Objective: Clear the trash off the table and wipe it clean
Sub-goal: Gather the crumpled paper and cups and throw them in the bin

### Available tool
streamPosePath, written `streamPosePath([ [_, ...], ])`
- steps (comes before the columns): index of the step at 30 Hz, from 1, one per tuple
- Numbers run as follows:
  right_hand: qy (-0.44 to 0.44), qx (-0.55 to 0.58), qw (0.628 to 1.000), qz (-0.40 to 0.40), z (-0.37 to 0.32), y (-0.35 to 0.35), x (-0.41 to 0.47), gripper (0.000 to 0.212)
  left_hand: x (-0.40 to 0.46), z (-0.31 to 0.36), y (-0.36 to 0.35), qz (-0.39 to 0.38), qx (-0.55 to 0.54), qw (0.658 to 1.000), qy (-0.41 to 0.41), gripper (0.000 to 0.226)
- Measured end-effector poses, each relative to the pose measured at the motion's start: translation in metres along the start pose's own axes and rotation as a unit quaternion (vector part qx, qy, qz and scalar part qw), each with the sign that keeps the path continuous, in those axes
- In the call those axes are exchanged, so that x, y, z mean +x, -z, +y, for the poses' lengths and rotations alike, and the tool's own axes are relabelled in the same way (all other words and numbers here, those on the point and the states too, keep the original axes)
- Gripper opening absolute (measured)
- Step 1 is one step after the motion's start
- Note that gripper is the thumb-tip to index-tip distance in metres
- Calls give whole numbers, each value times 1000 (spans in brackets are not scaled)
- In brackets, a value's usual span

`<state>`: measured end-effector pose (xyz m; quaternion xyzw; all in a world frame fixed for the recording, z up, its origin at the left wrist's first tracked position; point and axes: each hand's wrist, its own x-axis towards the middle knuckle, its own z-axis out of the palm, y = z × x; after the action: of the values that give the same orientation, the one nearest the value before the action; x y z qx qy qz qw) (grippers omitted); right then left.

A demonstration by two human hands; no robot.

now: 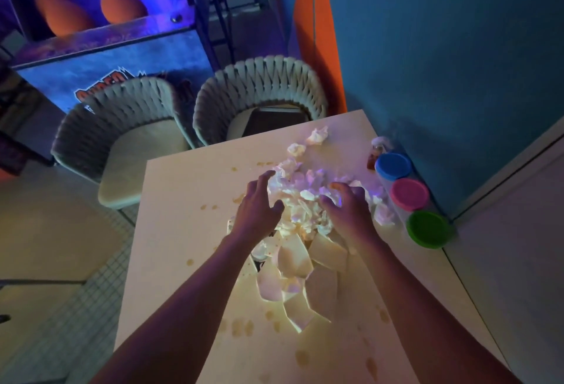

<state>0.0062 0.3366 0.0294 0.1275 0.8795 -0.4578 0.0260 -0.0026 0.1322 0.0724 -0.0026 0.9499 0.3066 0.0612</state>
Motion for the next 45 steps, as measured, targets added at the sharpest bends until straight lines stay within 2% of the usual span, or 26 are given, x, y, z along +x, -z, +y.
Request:
streamPosePath([
  [8,-2,-138,989,-56,-5,-31,38,51,68,-25,-29,-62,67,996,-17,60],
  [11,-17,-187,979,-83,0,-41,46,52,77,-37,-40,-57,86,995,-9,55],
  [14,-13,-194,979,-65,2,-45,49,45,78,-44,-48,-20,75,997,-6,39],
  [18,7,-196,980,-29,2,-45,48,23,76,-45,-42,11,43,999,-4,20],
  [22,29,-162,986,-1,-2,-44,42,15,64,-52,-26,79,-29,996,2,21],
  [26,51,-141,988,46,-12,-38,34,15,45,-59,-6,125,-91,988,-7,53],
  [28,64,-143,985,70,-17,-34,28,16,34,-63,-1,137,-99,986,8,60],
  [32,44,-54,994,80,-24,-26,14,14,4,-70,8,151,-153,975,53,45],
  [36,11,27,996,79,-25,-13,-6,12,-28,-79,6,147,-209,959,121,15],
  [39,-13,39,998,54,-17,-6,-21,19,-52,-86,3,121,-213,959,144,21],
  [42,-29,44,996,65,-7,-4,-36,32,-67,-90,1,89,-172,966,169,28],
  [45,-37,52,996,65,3,-3,-45,46,-71,-92,-3,56,-138,968,201,16],
])
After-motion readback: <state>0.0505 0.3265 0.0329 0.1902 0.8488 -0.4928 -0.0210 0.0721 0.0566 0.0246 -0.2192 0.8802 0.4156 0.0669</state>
